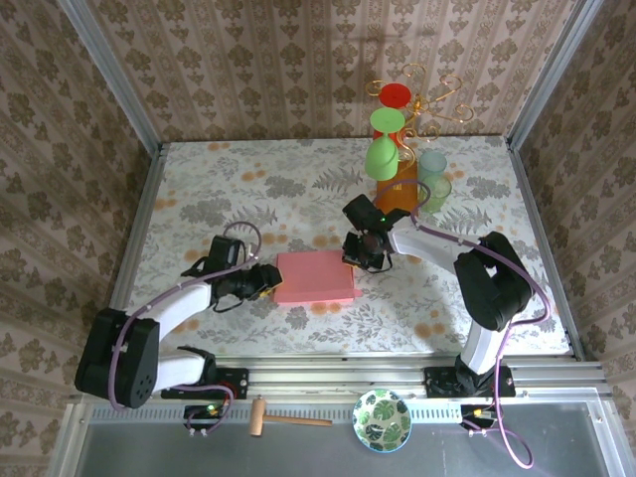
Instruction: Fold the paper box
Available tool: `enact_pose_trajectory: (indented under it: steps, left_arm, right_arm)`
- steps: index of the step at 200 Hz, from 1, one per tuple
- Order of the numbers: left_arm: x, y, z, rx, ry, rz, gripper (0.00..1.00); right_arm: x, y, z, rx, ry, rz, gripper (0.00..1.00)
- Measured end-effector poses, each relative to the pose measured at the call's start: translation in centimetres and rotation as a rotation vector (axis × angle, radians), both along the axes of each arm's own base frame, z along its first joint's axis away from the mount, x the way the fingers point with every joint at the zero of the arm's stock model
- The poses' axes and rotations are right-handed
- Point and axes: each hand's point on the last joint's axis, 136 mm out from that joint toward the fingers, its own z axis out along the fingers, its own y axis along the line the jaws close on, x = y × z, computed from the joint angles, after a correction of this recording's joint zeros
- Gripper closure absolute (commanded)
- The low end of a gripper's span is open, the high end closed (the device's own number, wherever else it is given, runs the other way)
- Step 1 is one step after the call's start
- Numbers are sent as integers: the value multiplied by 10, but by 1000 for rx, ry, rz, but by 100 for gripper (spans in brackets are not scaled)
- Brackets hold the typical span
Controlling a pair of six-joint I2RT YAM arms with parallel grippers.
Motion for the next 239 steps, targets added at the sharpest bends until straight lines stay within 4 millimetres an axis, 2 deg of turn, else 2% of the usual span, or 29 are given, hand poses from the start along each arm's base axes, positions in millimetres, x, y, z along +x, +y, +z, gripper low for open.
enact_pose_trajectory:
  steps: [27, 44, 62, 76, 129, 163, 183, 210, 239]
  left_arm:
    - [4, -7, 0, -18, -14, -25, 71]
    - [2, -8, -8, 2, 2, -30, 80]
    - [2, -9, -8, 3, -4, -37, 81]
    - [3, -10, -8, 4, -8, -39, 81]
    - [2, -8, -6, 29, -17, -32, 80]
    - [2, -7, -6, 33, -12, -31, 80]
    - [3, -7, -6, 36, -9, -29, 79]
    - [3, -7, -6, 42, 0, -29, 79]
    - [3, -8, -7, 43, 10, -31, 79]
  right_arm:
    - [-1, -4, 19, 4, -38, 4, 76]
    - [-1, -5, 38, 23, -79, 4, 76]
    - [-3, -7, 53, 46, -113, 2, 76]
    - [-8, -10, 56, 55, -121, -4, 75]
    - [-30, -25, 31, 20, -62, -14, 74]
    - [-29, -24, 24, 6, -58, 12, 62]
    - [-28, -23, 10, -16, -34, 38, 57]
    - [-28, -22, -7, -35, -5, 66, 58]
    - [-25, -19, -14, -29, -1, 77, 62]
